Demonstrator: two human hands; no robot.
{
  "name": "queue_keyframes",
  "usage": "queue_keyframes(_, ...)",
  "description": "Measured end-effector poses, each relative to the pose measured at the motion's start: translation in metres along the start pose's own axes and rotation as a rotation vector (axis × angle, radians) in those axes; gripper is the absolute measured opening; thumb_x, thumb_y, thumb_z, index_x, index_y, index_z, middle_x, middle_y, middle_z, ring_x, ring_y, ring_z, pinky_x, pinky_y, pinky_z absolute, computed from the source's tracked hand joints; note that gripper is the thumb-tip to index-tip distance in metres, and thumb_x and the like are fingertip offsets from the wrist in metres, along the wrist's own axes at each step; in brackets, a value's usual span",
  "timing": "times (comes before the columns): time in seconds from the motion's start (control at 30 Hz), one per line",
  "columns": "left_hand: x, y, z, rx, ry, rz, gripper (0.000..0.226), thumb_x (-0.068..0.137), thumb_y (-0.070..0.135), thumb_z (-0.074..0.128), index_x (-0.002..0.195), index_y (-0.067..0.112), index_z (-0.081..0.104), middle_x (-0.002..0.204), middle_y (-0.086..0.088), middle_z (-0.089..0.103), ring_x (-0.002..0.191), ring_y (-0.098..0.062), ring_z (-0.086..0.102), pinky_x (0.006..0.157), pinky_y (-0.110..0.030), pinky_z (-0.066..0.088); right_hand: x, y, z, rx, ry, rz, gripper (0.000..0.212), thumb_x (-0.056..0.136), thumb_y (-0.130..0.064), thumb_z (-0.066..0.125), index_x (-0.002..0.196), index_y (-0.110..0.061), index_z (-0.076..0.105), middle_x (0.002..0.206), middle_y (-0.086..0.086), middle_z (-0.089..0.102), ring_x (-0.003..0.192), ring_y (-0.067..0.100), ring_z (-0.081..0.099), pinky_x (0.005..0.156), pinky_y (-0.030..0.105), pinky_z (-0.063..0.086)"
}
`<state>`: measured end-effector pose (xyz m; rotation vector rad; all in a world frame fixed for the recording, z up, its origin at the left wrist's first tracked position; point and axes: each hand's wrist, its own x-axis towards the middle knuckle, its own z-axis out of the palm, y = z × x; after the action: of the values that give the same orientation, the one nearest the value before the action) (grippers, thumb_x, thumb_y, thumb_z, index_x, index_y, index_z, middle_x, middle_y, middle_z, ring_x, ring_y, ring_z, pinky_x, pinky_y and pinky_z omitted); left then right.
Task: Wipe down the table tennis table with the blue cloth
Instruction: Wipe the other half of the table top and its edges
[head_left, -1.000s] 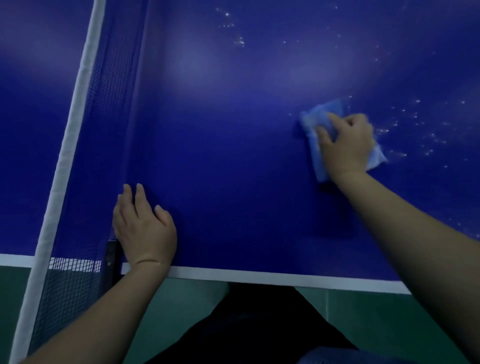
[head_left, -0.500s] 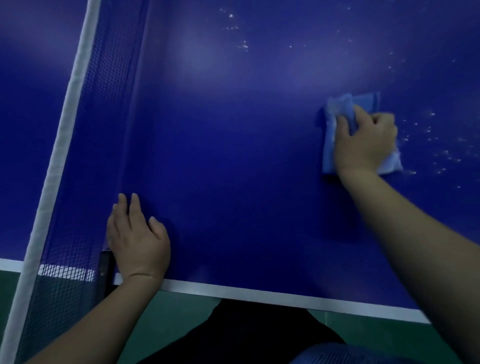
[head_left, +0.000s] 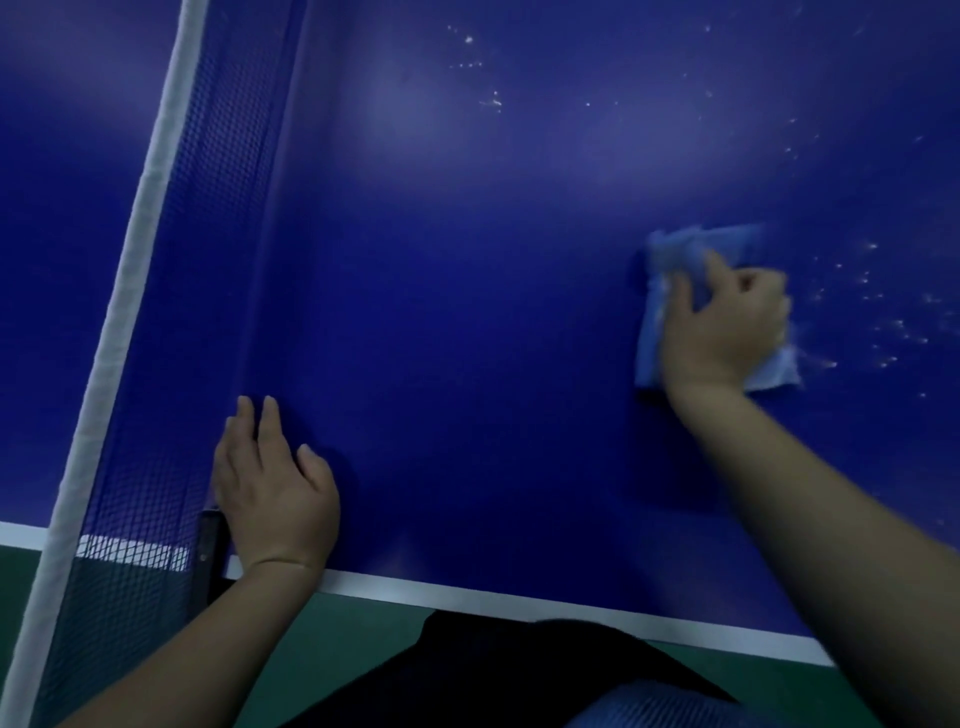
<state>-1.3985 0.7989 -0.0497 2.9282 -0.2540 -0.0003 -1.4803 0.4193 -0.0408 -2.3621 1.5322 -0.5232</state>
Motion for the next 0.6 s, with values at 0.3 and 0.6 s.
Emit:
queue_keyframes(0.3, 0.0, 0.0, 0.0, -0.019, 0.004, 0.005, 0.058, 0.092, 0.025, 0.031, 0.144, -0.001, 0.036, 0.154, -0.023, 0.029, 0.14, -0.04, 0.027, 0.118, -0.051, 0.017, 0.056, 0.009, 0.003, -0.017, -0.078, -0.205, 0.036, 0.086, -0.046, 0.056, 0.109, -0.022, 0.069, 0.109, 0.015, 0.055, 0.097, 0.036, 0.052, 0.077, 0.04, 0.038)
queue_keyframes(0.6, 0.001, 0.0, -0.003, -0.025, -0.058, -0.022, 0.062, 0.092, 0.028, 0.029, 0.148, 0.002, 0.032, 0.157, -0.019, 0.024, 0.143, -0.036, 0.022, 0.119, -0.049, 0.013, -0.026, 0.002, -0.011, 0.049, -0.18, -0.514, 0.026, 0.084, -0.032, 0.066, 0.107, -0.021, 0.072, 0.087, 0.013, 0.056, 0.074, 0.032, 0.051, 0.062, 0.037, 0.037)
